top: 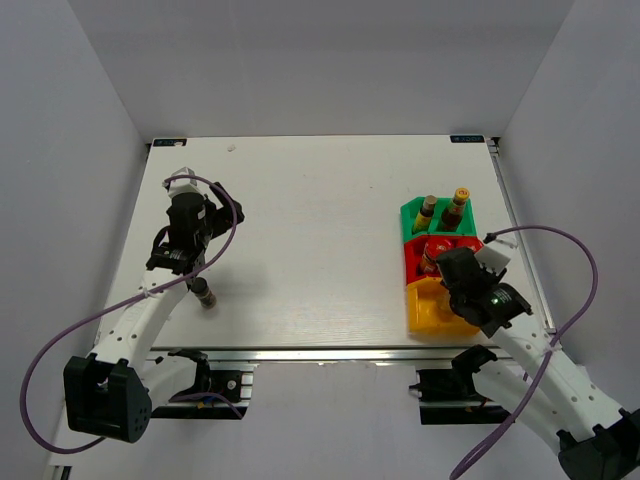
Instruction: Organize the condiment bottles
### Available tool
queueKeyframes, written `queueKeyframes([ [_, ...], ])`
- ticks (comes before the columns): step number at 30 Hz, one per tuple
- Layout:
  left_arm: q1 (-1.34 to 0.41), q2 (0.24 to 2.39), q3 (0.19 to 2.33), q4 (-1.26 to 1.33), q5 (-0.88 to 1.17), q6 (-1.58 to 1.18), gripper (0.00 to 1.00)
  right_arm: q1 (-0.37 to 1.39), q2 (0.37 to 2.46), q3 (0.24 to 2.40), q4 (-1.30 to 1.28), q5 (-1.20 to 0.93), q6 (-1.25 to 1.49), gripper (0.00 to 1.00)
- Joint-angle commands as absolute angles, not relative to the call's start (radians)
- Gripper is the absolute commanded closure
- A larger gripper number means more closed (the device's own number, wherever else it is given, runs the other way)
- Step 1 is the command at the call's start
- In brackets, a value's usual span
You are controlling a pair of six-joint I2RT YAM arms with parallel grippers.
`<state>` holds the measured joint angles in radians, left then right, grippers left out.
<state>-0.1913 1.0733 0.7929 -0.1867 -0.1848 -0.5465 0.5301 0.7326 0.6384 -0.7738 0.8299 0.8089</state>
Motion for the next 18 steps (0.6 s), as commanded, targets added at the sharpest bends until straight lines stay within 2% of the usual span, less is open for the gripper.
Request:
queueKeyframes([
  [1,-0.189,1.078,0.792,-0.169,-0.183,-0.54,0.02,0.526,0.687,0.664,-0.845,0.851,0.888,0.68],
  [5,-0.19,1.094,0.793,-0.167,-0.175,-0.54,0.02,0.526,0.704,0.692,-0.943,0.885,0.966,0.69],
  [13,-0.189,1.088,0.792,-0.167,-0.195,-0.54,0.02,0.525,0.767,0.721,-1.055,0.907,1.078,0.63],
  [18,-0.189,1.091,0.795,-0.178,-0.196,-0.538,0.02,0.525,0.776,0.724,-1.075,0.916,1.104,0.53],
])
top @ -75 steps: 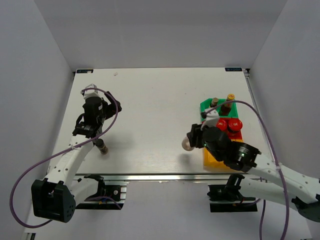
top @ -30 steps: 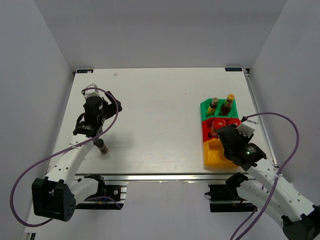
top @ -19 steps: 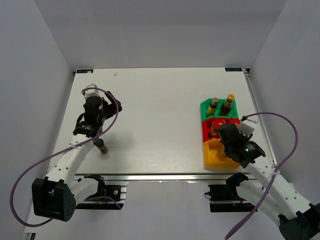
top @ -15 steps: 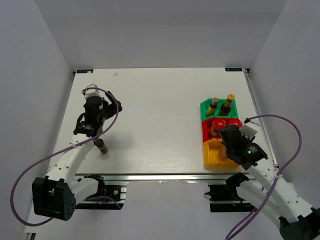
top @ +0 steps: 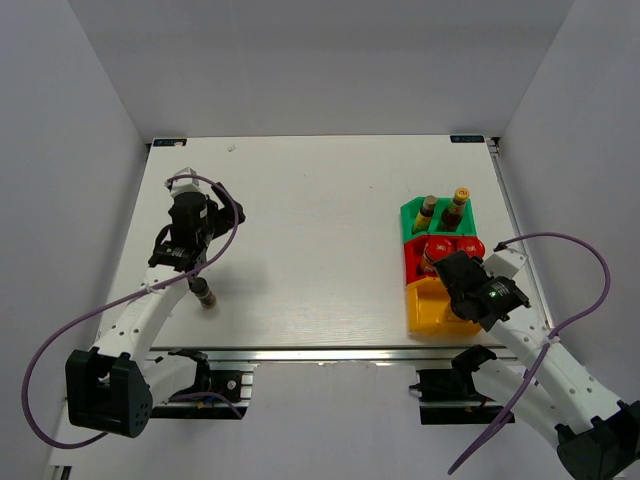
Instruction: Organize the condiment bottles
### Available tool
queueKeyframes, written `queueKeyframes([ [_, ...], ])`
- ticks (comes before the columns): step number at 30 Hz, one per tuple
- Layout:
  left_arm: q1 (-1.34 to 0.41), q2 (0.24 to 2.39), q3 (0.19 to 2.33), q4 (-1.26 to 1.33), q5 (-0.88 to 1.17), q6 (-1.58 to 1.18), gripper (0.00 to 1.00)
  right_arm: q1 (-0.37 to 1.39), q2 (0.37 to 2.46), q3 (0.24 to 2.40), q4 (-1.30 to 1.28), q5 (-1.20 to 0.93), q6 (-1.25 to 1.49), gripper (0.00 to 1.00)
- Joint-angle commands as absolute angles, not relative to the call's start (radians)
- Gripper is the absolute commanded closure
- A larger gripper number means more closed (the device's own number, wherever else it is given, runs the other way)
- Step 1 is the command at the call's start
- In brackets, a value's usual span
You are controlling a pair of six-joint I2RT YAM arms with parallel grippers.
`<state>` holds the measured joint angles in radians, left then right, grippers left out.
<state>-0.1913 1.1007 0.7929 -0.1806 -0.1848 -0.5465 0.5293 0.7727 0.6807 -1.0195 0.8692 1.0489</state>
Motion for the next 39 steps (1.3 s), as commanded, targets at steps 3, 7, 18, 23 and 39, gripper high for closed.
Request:
queueKeyframes([
  [3,-0.19,1.078,0.792,-0.178,-0.207,-0.538,0.02,0.523,0.784,0.727,-1.078,0.917,1.106,0.46],
  [7,-0.189,1.069,0.79,-0.179,-0.218,-0.537,0.02,0.523,0.773,0.724,-1.077,0.913,1.104,0.33],
  [18,-0.189,1.075,0.795,-0.187,-0.239,-0.534,0.02,0.523,0.772,0.718,-1.012,0.891,1.023,0.18],
  [23,-0.189,1.078,0.799,-0.189,-0.232,-0.535,0.02,0.525,0.772,0.732,-0.887,0.864,0.912,0.1],
  [39,-0.189,1.074,0.795,-0.187,-0.215,-0.545,0.02,0.525,0.793,0.856,-0.648,0.691,0.498,0.11],
])
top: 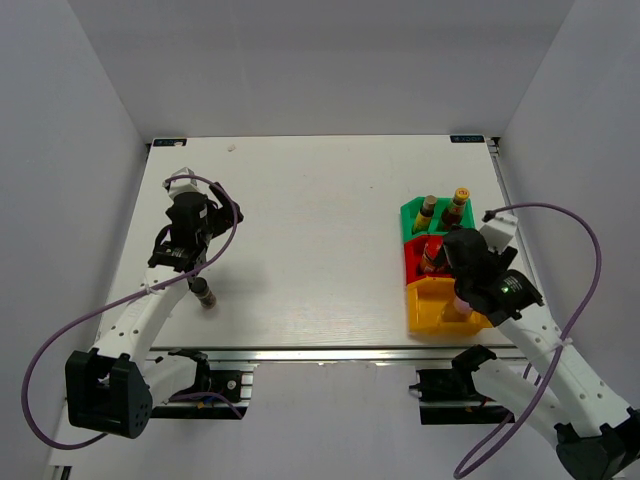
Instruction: Organize the condiment bottles
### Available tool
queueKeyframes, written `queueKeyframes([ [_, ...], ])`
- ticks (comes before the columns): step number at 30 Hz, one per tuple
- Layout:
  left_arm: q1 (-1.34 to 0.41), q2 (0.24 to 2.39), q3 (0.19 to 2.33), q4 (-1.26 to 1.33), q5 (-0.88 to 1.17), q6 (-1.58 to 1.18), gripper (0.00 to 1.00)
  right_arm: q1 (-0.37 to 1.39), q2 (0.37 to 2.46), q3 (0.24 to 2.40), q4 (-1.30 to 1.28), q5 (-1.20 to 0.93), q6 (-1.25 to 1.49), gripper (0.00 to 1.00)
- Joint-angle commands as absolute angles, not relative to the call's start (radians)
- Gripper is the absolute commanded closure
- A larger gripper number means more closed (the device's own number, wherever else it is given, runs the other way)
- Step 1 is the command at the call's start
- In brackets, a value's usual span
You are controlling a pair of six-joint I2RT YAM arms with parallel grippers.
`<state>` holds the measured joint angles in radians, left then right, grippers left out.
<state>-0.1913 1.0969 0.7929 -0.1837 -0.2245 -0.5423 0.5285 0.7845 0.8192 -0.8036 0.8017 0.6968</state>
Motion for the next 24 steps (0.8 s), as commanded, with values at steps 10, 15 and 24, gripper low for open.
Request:
queueKeyframes([
  [10,-0.189,1.104,0.828,-0.239,-0.239,-0.583,0.02,0.857,1.087,0.879,-0.117,0.229,0.131,0.11],
  [15,-0.183,1.118,0.841,-0.288,-0.383,-0.597,0.02,1.006,1.34,0.877,0.279,-0.057,0.026,0.11],
  [24,-0.133,1.071,0.805,-0.268,-0.388,-0.612,0.02,1.193,1.821,1.202,0.521,-0.133,-0.067,0.11],
])
